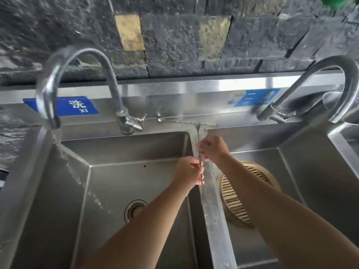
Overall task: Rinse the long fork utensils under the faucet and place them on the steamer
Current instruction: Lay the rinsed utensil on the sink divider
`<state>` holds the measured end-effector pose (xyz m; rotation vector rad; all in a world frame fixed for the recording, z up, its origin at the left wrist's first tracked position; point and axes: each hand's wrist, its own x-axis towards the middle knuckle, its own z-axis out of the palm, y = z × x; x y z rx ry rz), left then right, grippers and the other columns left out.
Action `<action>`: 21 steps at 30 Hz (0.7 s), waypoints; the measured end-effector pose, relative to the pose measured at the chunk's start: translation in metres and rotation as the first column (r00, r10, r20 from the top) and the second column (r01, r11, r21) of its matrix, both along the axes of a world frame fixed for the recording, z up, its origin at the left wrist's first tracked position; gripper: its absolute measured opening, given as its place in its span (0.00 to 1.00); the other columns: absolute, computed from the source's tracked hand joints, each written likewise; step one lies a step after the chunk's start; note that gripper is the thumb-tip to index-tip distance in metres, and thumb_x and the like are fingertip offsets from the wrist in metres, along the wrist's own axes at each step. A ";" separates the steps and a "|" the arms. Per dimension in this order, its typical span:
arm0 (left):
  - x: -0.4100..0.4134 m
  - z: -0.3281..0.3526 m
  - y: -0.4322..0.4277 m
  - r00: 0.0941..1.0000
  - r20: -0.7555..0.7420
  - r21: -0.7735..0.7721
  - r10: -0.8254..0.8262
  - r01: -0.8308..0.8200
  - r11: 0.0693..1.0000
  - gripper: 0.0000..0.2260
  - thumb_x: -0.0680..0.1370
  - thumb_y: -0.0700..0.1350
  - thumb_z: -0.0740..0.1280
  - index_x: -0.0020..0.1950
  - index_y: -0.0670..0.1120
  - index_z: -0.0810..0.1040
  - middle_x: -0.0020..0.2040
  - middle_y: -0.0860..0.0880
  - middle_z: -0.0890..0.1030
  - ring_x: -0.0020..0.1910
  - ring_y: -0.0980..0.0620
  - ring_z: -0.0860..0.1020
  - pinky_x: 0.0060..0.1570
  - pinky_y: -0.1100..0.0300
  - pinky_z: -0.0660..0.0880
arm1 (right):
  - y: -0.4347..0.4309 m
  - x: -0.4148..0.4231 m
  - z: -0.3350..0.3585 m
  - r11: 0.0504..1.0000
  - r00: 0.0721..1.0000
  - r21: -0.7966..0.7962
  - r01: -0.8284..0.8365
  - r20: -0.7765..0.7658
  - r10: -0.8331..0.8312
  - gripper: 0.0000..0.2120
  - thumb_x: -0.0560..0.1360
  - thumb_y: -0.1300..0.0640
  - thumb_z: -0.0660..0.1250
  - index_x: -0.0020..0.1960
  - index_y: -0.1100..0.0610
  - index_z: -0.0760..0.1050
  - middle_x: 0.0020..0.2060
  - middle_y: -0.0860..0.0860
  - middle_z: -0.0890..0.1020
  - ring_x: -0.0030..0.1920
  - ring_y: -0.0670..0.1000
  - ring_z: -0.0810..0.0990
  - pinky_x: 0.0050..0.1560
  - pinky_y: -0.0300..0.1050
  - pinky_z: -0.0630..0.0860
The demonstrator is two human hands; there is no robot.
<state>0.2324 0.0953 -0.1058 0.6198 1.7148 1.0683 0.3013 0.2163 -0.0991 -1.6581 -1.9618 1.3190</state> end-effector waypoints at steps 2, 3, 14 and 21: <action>0.007 -0.008 0.013 0.998 -0.048 -0.027 0.036 -0.038 0.999 0.11 0.74 0.31 0.66 0.37 0.45 0.78 0.32 0.41 0.79 0.30 0.43 0.80 0.39 0.37 0.82 | 0.012 0.002 -0.011 1.000 0.999 -0.016 -0.021 0.038 0.022 0.12 0.73 0.61 0.70 0.32 0.55 0.76 0.33 0.59 0.84 0.38 0.61 0.86 0.44 0.61 0.83; 0.009 -0.011 0.018 0.996 -0.074 -0.047 0.059 -0.062 0.997 0.12 0.74 0.32 0.66 0.36 0.47 0.77 0.32 0.41 0.79 0.30 0.41 0.81 0.39 0.38 0.83 | 0.018 0.002 -0.015 0.999 0.998 -0.021 -0.032 0.054 0.033 0.12 0.74 0.61 0.70 0.32 0.56 0.76 0.33 0.60 0.85 0.38 0.61 0.86 0.44 0.61 0.83; 0.021 -0.044 0.054 0.956 -0.278 -0.171 0.095 -0.146 0.974 0.06 0.68 0.41 0.66 0.30 0.47 0.74 0.36 0.38 0.85 0.39 0.35 0.84 0.41 0.39 0.82 | 0.045 -0.002 -0.036 0.981 0.969 0.046 -0.187 0.174 0.177 0.09 0.73 0.56 0.70 0.37 0.60 0.79 0.35 0.56 0.85 0.40 0.57 0.84 0.46 0.51 0.81; 0.026 -0.040 0.058 0.934 -0.353 -0.195 0.057 -0.134 0.972 0.07 0.72 0.35 0.65 0.34 0.37 0.77 0.32 0.36 0.82 0.35 0.35 0.83 0.39 0.43 0.82 | 0.045 0.000 -0.043 0.973 0.959 0.085 -0.215 0.204 0.194 0.10 0.74 0.54 0.70 0.38 0.58 0.76 0.36 0.55 0.81 0.41 0.57 0.80 0.40 0.46 0.75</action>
